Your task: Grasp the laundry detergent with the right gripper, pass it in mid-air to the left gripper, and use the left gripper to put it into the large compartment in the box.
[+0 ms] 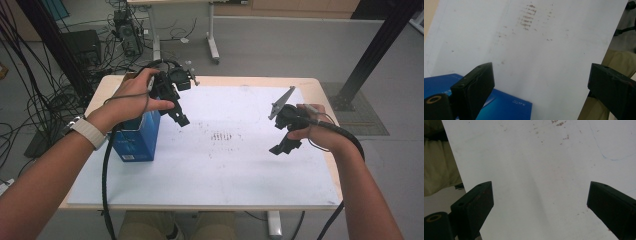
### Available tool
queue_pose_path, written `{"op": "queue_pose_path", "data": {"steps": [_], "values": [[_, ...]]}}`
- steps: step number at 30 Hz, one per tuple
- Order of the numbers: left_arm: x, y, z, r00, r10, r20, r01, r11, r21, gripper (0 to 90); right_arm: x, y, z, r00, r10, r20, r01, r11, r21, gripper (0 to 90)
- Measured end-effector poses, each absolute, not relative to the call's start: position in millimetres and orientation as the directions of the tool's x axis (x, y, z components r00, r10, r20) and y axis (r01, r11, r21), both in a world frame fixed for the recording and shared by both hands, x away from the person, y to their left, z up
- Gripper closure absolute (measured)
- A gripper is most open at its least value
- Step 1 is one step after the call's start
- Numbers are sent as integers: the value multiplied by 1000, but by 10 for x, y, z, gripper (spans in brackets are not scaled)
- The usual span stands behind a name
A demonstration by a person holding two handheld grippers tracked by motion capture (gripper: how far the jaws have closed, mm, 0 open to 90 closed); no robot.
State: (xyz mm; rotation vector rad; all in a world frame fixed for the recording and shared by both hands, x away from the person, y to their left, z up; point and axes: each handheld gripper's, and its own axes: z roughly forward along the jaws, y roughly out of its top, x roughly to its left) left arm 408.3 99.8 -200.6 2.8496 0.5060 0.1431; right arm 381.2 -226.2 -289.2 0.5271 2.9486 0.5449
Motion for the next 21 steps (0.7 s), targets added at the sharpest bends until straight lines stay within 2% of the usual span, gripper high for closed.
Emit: {"op": "queue_pose_path", "data": {"steps": [21], "values": [[4087,1016,-2020,930,361,63,335,-908,252,78,3789,-2231,-2884,-939,343,-34,308,880,361,70]]}}
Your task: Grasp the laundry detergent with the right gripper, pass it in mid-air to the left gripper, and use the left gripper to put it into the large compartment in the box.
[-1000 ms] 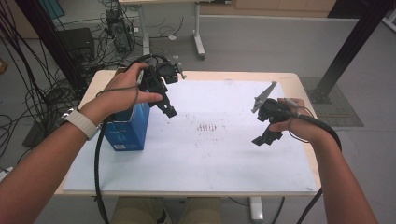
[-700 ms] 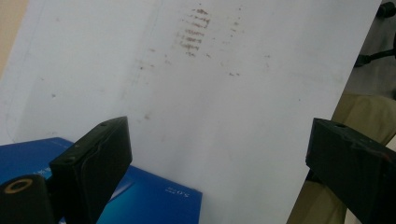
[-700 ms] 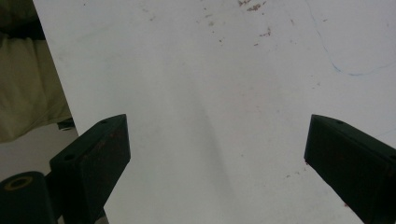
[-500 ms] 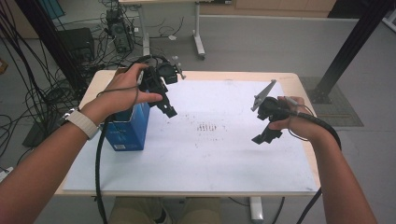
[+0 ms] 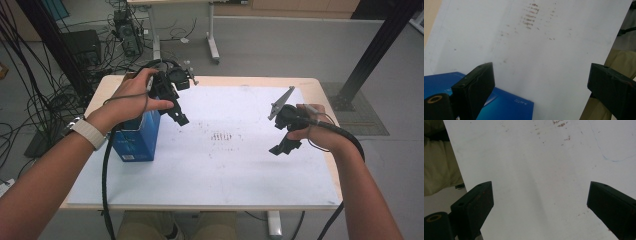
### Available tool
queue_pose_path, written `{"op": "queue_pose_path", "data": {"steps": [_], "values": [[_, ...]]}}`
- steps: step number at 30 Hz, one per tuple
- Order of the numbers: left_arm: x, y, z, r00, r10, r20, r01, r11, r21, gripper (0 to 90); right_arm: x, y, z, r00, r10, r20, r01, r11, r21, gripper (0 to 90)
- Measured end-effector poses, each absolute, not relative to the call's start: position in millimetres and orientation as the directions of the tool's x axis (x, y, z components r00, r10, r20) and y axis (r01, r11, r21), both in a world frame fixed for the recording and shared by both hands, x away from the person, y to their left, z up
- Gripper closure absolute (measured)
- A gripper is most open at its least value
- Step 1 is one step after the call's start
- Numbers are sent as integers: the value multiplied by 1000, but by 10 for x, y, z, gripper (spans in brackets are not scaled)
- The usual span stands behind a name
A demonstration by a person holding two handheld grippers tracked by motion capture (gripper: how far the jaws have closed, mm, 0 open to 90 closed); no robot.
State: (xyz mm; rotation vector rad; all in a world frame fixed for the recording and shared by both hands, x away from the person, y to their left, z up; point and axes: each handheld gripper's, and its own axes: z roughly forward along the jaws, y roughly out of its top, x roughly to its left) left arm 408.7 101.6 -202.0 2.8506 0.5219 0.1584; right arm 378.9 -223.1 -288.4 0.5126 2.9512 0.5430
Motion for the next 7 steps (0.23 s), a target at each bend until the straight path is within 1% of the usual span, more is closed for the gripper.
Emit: {"op": "queue_pose_path", "data": {"steps": [7], "values": [[4099,1020,-2025,931,361,61,335,-907,254,78,3782,-2239,-2882,-939,343,-36,307,880,361,70]]}}
